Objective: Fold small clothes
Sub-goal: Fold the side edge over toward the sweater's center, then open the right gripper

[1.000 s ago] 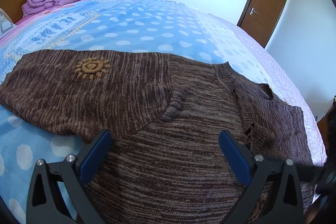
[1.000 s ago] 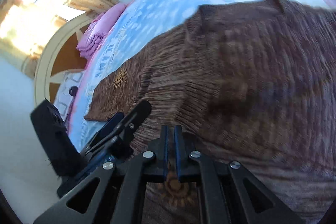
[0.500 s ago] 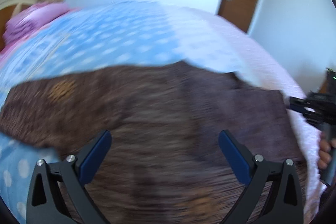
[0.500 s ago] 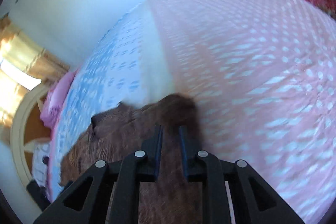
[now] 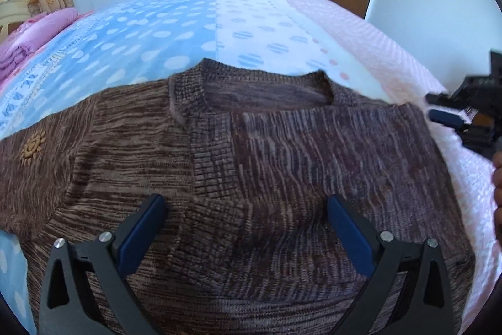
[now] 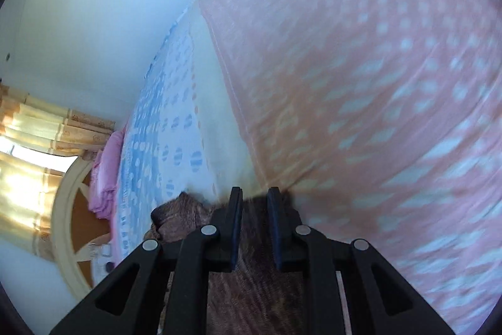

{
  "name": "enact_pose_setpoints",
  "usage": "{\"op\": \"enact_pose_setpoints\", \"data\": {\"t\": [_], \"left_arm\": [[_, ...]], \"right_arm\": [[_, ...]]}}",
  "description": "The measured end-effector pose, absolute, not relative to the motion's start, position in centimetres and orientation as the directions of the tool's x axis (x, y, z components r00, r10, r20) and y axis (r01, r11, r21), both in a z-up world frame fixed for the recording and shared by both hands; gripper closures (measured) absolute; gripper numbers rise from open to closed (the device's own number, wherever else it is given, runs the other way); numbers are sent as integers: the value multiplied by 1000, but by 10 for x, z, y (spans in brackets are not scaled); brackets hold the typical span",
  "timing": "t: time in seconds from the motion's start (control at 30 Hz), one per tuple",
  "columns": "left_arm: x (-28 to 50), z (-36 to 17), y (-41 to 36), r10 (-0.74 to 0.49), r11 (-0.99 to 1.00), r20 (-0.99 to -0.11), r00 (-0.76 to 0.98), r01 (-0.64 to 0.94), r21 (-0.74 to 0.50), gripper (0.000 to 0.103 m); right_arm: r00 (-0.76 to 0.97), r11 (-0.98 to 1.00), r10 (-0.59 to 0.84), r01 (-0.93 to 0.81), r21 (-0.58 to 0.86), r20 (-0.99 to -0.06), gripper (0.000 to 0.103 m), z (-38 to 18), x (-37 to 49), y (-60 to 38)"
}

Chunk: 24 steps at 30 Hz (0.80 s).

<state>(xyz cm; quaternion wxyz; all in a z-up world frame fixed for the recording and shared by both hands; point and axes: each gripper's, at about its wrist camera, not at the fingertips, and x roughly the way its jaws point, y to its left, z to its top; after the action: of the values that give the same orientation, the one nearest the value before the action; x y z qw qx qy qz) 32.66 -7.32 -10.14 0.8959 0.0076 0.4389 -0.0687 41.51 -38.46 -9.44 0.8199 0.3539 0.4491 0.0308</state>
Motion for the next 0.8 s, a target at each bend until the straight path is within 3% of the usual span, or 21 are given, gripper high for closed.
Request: {"op": "enact_pose_setpoints", "data": {"t": [0.07, 0.17, 0.23, 0.3, 0.4, 0.43, 0.47, 0.7, 0.8], "left_arm": [[327, -102, -79, -93, 991, -788, 609, 133, -15, 0], [328, -103, -78, -98, 991, -789, 607, 132, -22, 0], [329, -104, -77, -100, 991, -789, 607, 132, -25, 0], [329, -104, -78, -97, 991, -788, 608, 131, -20, 0], [329, -104, -77, -101, 991, -787, 609, 131, -26, 0], [329, -104, -77, -103, 991, -787, 609, 131, -28, 0], [329, -105, -77, -104, 991, -786, 609, 131, -29, 0], [329, -105, -78, -104, 991, -786, 609, 132, -28, 0], [329, -105, -78, -104, 991, -786, 609, 132, -28, 0]], "right_arm": [[581, 777, 347, 261, 573, -736, 44, -95, 415, -384], [561, 773, 387, 236, 589, -732, 43, -101, 414, -382], [553, 777, 402, 216, 591, -730, 47, -106, 418, -373], [518, 786, 420, 204, 584, -745, 59, -114, 427, -363], [508, 812, 391, 203, 548, -767, 62, -114, 436, -354], [504, 814, 386, 209, 543, -772, 70, -113, 437, -355], [495, 806, 398, 213, 552, -772, 91, -114, 439, -356], [599, 846, 367, 105, 524, -712, 93, -68, 439, -357], [647, 928, 203, 112, 355, -735, 99, -46, 441, -359]]}}
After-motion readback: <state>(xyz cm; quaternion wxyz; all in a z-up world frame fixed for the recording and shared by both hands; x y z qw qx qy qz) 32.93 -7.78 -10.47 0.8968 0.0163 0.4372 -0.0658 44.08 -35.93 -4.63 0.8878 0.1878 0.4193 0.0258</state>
